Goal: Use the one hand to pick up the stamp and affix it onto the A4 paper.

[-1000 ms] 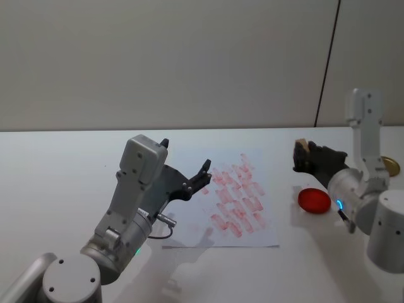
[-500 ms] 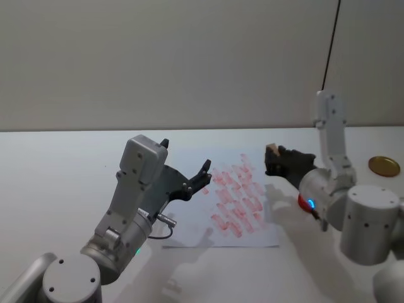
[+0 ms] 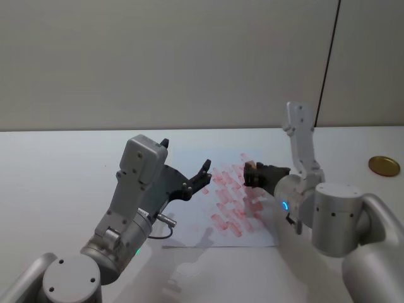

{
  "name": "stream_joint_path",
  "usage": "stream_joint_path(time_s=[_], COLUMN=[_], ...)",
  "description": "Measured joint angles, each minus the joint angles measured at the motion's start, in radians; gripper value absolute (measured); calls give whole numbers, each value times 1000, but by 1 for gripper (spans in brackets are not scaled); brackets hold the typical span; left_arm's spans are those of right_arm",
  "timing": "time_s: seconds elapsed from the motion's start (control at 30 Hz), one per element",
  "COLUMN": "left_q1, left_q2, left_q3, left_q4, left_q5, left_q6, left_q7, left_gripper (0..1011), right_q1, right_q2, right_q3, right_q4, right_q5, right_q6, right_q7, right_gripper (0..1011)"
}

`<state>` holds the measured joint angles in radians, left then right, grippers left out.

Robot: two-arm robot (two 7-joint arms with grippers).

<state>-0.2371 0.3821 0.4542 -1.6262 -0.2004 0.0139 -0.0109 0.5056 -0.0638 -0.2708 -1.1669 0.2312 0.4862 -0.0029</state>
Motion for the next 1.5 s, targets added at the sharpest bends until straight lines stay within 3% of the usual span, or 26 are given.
stream_joint_path(time_s=[0.3, 0.97, 1.5], left_q1=[0, 0, 0], left_q2=[0, 0, 0], left_q3=[0, 0, 0], left_q4=[0, 0, 0], left_q5=[0, 0, 0], left_q6=[0, 0, 0], left_q7=[0, 0, 0], left_gripper=[993, 993, 993], right_q1=[47, 72, 109], right_q2=[-30, -53, -68], right_q3=[-3, 6, 13], right_q4=[88, 115, 182], right_q5=[22, 41, 50], right_q6=[19, 68, 84], right_q7=[-36, -129, -124], right_gripper=[222, 222, 222])
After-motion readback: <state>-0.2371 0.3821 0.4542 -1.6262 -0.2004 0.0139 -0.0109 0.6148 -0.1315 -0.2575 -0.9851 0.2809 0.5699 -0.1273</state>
